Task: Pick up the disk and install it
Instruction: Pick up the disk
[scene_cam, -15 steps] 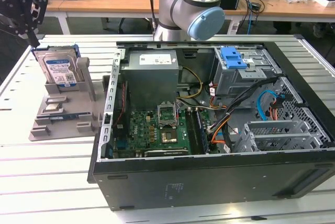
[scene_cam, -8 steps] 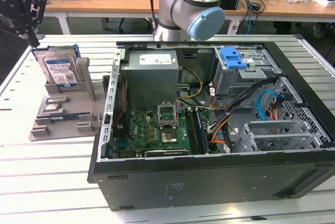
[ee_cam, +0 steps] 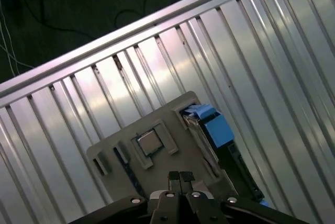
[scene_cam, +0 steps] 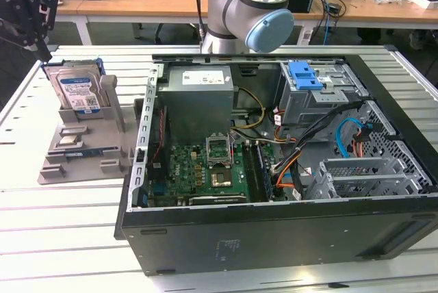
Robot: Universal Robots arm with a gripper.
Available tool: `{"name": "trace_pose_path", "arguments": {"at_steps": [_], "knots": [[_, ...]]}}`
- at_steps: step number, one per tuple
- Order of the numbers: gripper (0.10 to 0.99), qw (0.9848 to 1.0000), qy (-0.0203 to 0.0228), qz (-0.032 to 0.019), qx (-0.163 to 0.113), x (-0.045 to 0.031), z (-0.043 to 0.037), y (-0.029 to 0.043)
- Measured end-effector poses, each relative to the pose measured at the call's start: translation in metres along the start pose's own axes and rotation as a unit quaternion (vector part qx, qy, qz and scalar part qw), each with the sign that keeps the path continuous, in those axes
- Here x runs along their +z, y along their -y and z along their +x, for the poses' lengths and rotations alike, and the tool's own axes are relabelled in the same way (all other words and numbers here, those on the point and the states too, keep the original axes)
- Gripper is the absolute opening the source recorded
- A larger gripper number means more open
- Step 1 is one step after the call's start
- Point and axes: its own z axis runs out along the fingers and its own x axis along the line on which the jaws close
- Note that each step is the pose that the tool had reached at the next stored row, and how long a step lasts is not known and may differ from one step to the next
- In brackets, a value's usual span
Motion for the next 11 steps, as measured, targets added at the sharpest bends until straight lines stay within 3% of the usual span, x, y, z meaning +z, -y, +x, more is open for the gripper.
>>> {"name": "trace_pose_path", "arguments": {"at_steps": [3, 6, 11], "knots": [[0.106, 0.9996, -0.0007, -0.0007, -0.027, 0.0000, -0.0001, 0.0000], [0.106, 0.9981, -0.0018, -0.0015, -0.062, 0.0000, 0.0000, 0.0000], [0.106, 0.9935, -0.0040, -0.0025, -0.114, 0.0000, 0.0000, 0.0000]]}}
